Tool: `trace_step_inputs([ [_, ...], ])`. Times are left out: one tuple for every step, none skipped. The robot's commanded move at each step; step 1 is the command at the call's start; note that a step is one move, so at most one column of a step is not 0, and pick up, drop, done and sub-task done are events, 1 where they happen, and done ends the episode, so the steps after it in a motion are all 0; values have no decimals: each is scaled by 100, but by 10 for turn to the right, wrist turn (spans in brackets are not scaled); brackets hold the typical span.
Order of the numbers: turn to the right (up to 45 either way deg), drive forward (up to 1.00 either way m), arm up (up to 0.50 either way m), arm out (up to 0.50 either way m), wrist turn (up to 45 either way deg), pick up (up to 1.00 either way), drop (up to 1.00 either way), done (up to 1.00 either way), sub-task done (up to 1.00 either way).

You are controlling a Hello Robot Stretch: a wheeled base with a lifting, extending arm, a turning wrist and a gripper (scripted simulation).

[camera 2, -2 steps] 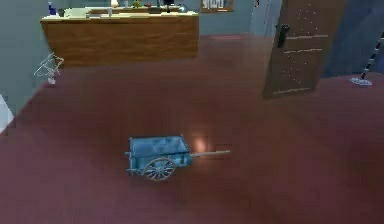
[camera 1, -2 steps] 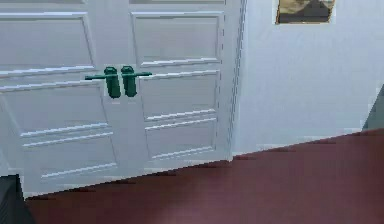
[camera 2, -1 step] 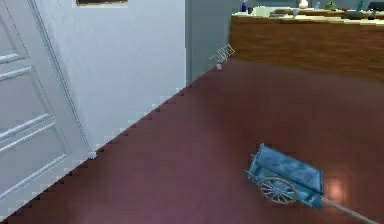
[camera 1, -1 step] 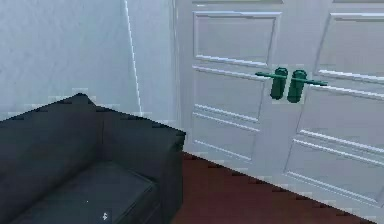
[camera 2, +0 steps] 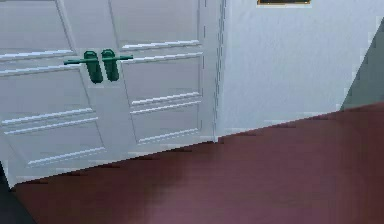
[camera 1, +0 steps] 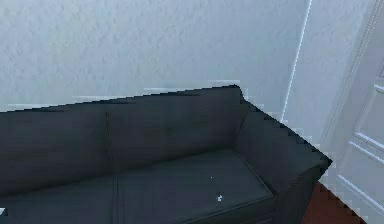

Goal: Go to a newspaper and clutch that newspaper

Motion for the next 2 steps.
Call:
trace_step_inputs([
  [0, 5, 0, 0, 0, 0, 0, 0, 0],
  [-450, 0, 0, 0, 0, 0, 0, 0, 0],
])
